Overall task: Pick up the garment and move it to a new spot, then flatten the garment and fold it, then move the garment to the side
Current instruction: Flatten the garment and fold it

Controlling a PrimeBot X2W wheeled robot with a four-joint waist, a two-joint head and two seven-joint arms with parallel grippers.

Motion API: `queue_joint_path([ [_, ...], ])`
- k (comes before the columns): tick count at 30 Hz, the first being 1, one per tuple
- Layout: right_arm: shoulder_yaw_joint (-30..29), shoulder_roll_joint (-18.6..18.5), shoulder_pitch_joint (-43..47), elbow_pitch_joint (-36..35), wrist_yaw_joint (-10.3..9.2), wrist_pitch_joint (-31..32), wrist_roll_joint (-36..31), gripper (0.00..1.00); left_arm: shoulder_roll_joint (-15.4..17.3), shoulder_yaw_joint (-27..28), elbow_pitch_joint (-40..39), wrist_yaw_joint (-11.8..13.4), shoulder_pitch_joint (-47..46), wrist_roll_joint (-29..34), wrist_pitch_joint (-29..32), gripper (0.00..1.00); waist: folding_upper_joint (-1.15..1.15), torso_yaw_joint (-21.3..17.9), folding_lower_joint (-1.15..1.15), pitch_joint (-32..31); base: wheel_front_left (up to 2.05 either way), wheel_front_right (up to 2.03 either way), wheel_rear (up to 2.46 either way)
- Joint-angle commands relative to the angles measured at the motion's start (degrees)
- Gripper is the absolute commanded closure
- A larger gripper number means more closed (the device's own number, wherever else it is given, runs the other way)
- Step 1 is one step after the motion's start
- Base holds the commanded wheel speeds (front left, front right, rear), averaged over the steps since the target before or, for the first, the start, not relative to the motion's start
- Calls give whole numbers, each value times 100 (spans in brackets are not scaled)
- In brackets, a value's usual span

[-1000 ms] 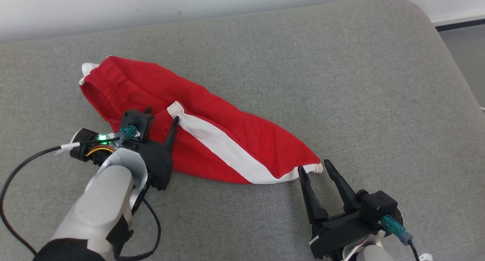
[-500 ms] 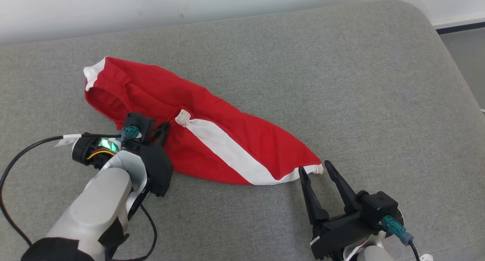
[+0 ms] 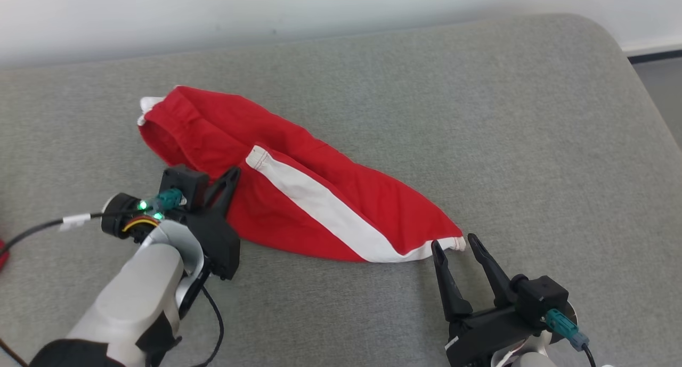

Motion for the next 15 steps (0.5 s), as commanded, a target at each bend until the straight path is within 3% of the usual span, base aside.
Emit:
queue_joint_path([
  [1,-32,12,82,16,-10,-1,-19,0,-25,15,-31,10,164,3,-164,100,-1,185,0,-174,0,0,0],
  [8,-87,12,254,61,-10,0,-51,0,-19,221,-368,78,562,22,-362,100,-1,527,0,-475,0,0,0],
  [15,-77,27,366,70,-10,0,-56,0,239,910,-1424,261,1604,297,-367,100,-1,787,0,-661,0,0,0],
])
